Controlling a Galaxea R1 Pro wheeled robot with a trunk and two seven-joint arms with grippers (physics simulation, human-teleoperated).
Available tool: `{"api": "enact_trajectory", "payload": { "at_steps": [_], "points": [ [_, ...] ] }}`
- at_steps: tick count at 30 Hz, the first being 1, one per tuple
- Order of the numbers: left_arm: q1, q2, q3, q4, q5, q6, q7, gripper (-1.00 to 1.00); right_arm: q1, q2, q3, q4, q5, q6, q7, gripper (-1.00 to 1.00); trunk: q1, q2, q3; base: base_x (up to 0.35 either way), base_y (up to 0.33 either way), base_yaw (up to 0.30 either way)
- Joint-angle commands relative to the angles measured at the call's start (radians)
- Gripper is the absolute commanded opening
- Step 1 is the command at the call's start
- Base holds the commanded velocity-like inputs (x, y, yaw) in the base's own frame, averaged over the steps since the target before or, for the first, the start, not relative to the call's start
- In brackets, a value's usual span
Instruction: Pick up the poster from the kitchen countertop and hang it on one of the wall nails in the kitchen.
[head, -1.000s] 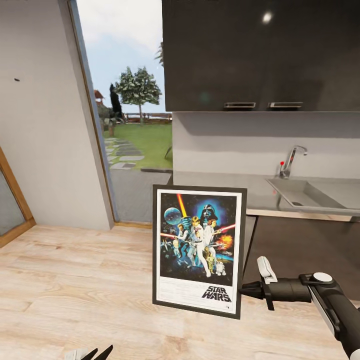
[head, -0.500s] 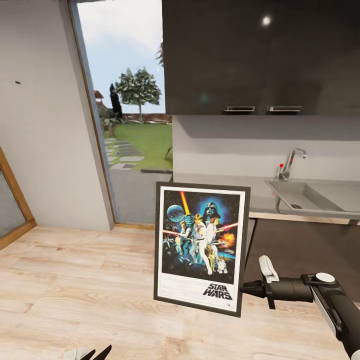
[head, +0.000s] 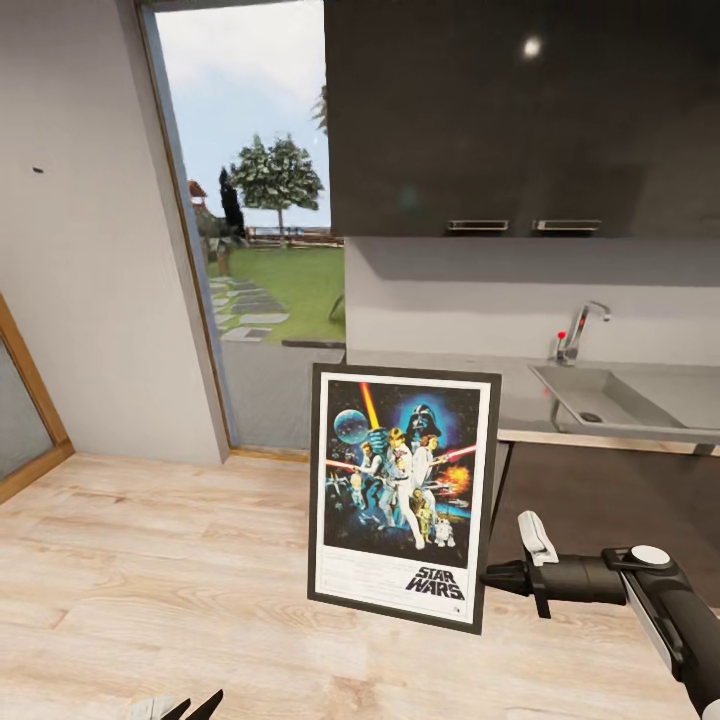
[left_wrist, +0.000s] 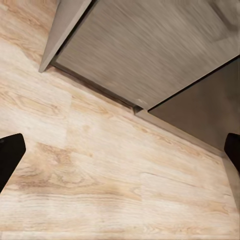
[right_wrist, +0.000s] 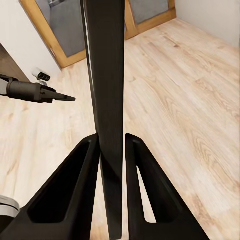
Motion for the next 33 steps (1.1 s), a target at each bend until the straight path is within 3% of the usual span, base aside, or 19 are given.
{"api": "enact_trajectory", "payload": {
  "at_steps": [1, 33],
  "points": [
    [-0.001, 0.000, -0.005, 0.001, 0.004, -0.005, -0.002, 1.00, -0.001, 0.000, -0.001, 0.000, 0.000, 0.014, 0.006, -1.00, -0.004, 0.006, 0.002, 0.000, 0.000, 0.000],
    [-0.001, 0.000, -0.005, 0.001, 0.003, -0.005, -0.002, 1.00, 0.000, -0.001, -0.005, 0.000, -0.001, 0.014, 0.008, -1.00, -0.127, 0.230, 0.102, 0.000, 0.000, 0.000]
  ]
}}
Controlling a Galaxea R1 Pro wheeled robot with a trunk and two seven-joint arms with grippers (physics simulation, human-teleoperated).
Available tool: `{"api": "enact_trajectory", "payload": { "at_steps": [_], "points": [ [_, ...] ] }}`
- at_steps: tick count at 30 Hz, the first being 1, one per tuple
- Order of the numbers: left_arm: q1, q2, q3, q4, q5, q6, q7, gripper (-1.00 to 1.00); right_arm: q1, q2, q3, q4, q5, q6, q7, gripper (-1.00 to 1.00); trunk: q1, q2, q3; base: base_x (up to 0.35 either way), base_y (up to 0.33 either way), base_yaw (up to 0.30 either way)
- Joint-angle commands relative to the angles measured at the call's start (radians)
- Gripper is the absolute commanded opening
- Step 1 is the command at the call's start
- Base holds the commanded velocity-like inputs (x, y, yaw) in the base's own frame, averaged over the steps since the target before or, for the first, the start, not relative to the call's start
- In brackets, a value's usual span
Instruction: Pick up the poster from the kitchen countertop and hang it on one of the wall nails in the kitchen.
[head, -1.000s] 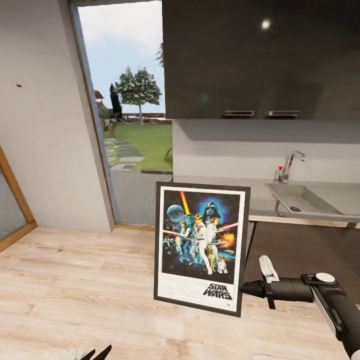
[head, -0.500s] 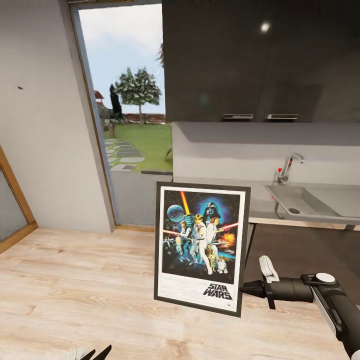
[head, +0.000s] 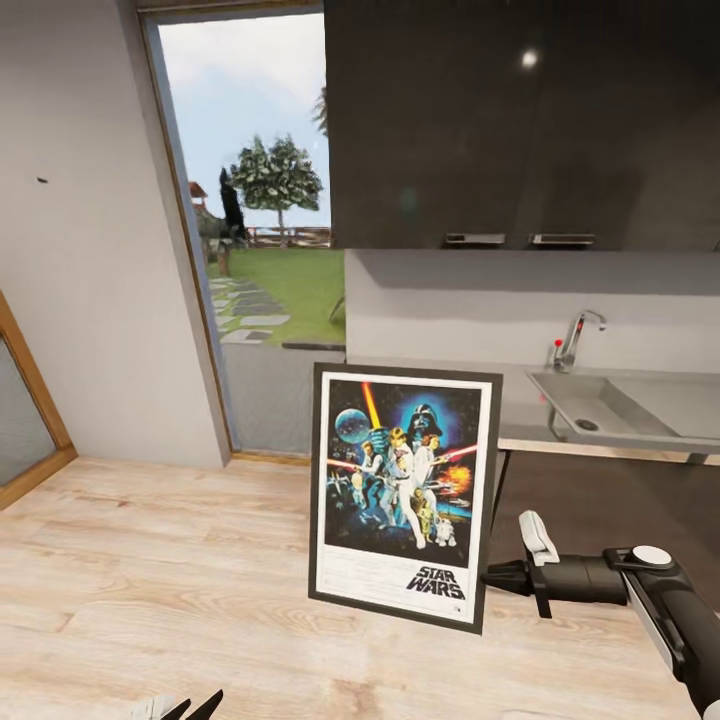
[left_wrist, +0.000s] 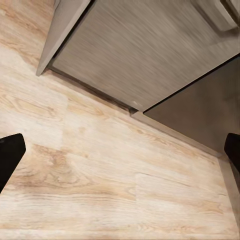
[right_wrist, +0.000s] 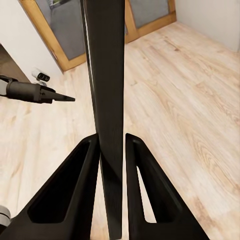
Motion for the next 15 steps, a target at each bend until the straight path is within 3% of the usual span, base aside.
{"api": "enact_trajectory", "payload": {
  "at_steps": [1, 15],
  "points": [
    [-0.001, 0.000, -0.005, 0.001, 0.004, -0.006, -0.002, 1.00, -0.001, 0.000, -0.002, 0.000, 0.000, 0.014, 0.006, -1.00, -0.004, 0.006, 0.002, 0.000, 0.000, 0.000],
    [-0.001, 0.000, -0.005, 0.001, 0.005, -0.006, -0.002, 1.00, -0.001, 0.000, -0.010, 0.000, 0.000, 0.014, 0.006, -1.00, -0.057, 0.104, 0.046, 0.000, 0.000, 0.000]
  ]
}}
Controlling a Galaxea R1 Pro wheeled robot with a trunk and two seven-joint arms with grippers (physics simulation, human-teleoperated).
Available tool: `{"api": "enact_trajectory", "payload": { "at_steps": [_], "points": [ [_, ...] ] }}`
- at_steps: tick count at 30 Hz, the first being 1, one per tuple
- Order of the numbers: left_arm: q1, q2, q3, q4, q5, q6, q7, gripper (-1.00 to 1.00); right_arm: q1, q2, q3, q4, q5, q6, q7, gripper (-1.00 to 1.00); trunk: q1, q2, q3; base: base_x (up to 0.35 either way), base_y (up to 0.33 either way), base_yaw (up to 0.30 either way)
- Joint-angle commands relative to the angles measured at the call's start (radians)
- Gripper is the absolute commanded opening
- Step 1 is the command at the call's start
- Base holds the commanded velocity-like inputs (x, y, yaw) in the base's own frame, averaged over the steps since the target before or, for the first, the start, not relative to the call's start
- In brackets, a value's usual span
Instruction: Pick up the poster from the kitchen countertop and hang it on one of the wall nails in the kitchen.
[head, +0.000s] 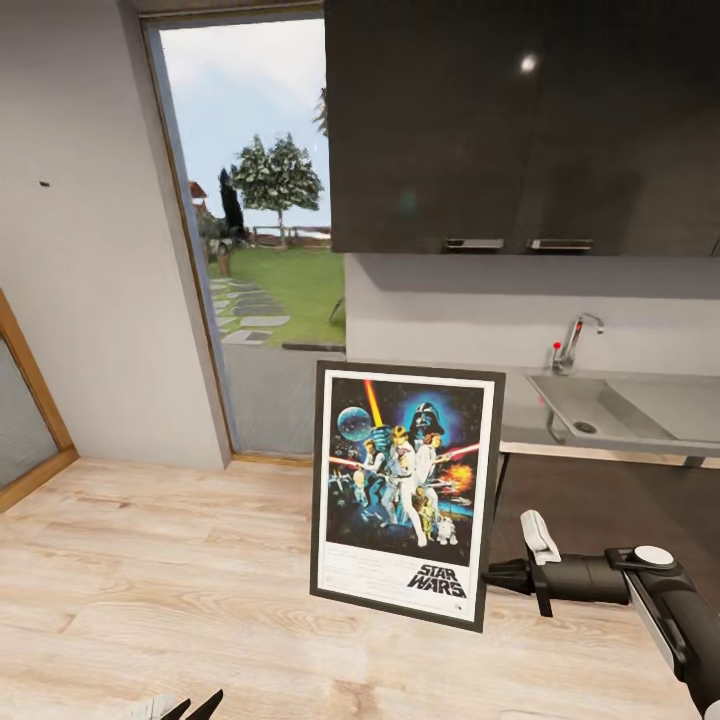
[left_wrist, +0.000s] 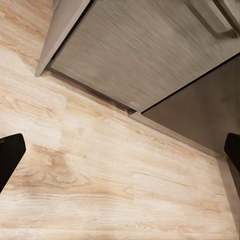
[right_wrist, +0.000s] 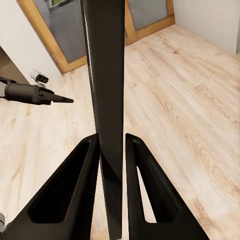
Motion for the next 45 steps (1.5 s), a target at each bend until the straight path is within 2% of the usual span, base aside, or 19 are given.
{"api": "enact_trajectory", "payload": {
  "at_steps": [1, 45],
  "points": [
    [-0.001, 0.000, -0.005, 0.001, 0.004, -0.005, -0.002, 1.00, -0.001, 0.000, -0.001, 0.000, 0.000, 0.014, 0.006, -1.00, -0.004, 0.006, 0.002, 0.000, 0.000, 0.000],
    [-0.001, 0.000, -0.005, 0.001, 0.003, -0.005, -0.002, 1.00, -0.001, 0.000, -0.001, -0.001, -0.001, 0.015, 0.007, -1.00, -0.172, 0.314, 0.139, 0.000, 0.000, 0.000]
  ]
}}
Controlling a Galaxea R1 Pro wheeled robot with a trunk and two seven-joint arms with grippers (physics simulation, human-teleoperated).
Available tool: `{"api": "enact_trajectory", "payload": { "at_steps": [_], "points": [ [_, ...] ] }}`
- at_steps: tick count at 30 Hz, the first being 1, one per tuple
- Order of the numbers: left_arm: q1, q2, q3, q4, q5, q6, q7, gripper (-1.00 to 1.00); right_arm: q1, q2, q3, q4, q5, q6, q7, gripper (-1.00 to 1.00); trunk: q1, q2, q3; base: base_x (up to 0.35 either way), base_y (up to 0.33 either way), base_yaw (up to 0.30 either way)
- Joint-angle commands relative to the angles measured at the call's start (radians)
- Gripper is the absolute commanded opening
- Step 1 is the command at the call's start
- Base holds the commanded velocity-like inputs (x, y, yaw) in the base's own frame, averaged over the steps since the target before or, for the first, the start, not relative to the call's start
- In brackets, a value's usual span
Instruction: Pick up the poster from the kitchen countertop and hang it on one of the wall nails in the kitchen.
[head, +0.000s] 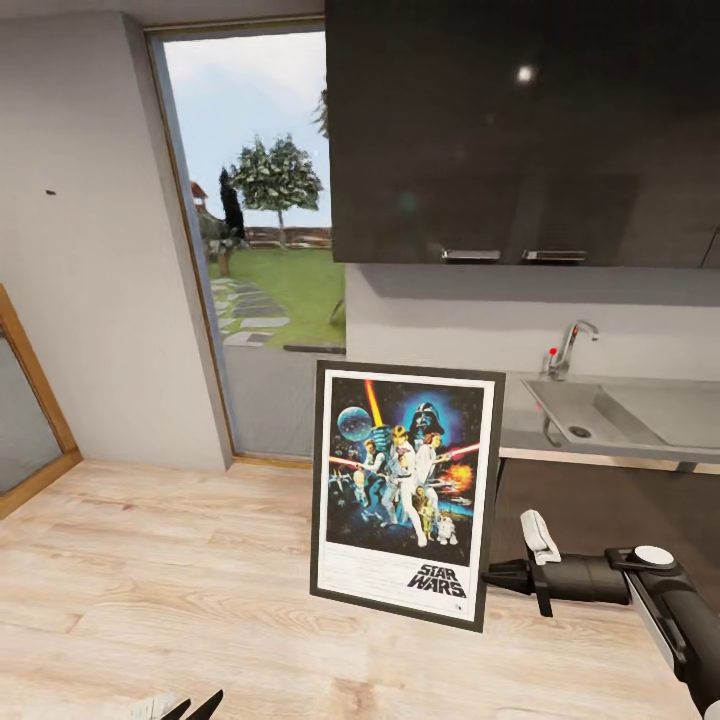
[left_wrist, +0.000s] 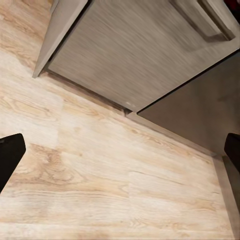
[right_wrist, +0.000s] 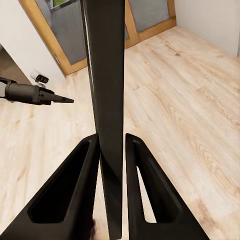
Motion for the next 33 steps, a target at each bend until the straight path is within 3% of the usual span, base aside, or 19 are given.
{"api": "enact_trajectory", "payload": {
  "at_steps": [1, 24, 33],
  "points": [
    [-0.001, 0.000, -0.005, 0.001, 0.004, -0.006, -0.002, 1.00, -0.001, 0.000, -0.001, 0.000, 0.000, 0.014, 0.007, -1.00, -0.003, 0.005, 0.001, 0.000, 0.000, 0.000],
    [-0.001, 0.000, -0.005, 0.001, 0.004, -0.006, -0.002, 1.00, -0.001, 0.000, -0.001, -0.001, -0.001, 0.014, 0.007, -1.00, -0.007, 0.012, 0.004, 0.000, 0.000, 0.001],
    [-0.001, 0.000, -0.005, 0.001, 0.004, -0.006, -0.002, 1.00, -0.001, 0.000, -0.001, -0.001, -0.001, 0.014, 0.007, -1.00, -0.007, 0.012, 0.004, 0.000, 0.000, 0.199]
  ]
}}
